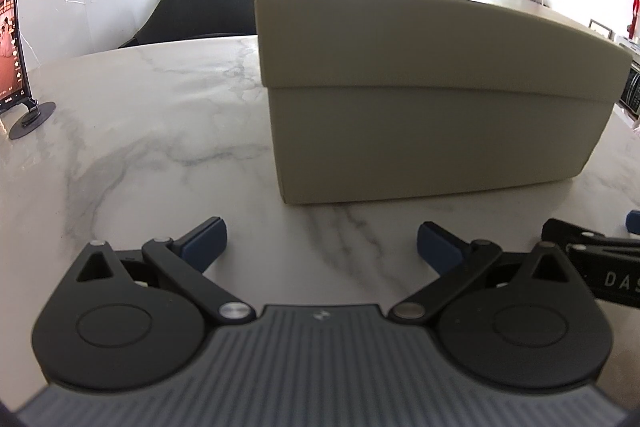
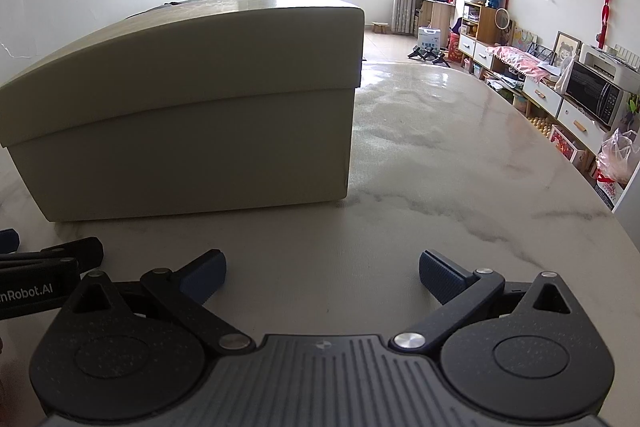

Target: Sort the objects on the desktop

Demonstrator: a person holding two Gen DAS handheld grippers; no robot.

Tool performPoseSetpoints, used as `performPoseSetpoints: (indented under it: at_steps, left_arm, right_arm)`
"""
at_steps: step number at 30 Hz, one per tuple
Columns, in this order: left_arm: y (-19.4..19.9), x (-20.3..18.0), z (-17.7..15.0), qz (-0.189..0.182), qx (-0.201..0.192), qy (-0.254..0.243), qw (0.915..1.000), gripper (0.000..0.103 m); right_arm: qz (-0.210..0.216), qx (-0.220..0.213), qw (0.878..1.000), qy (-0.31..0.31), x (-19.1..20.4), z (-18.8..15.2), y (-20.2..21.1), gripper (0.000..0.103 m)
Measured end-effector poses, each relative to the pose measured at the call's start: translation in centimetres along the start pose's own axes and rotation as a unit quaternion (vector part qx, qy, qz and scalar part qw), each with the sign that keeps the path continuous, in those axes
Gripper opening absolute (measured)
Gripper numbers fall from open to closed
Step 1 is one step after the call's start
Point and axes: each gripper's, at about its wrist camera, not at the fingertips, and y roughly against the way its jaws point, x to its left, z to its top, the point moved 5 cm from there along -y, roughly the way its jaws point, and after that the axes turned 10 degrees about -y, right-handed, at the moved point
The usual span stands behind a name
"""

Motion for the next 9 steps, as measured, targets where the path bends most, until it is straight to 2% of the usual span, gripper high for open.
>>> performPoseSetpoints:
  at_steps: [9]
  left_arm:
    - [-0.16, 0.13, 0.04, 0.0, 0.0, 0.0, 1.0, 0.103]
  right_arm:
    - [0.0, 0.0, 1.0, 0.0, 0.04, -0.02, -0.07, 0.103]
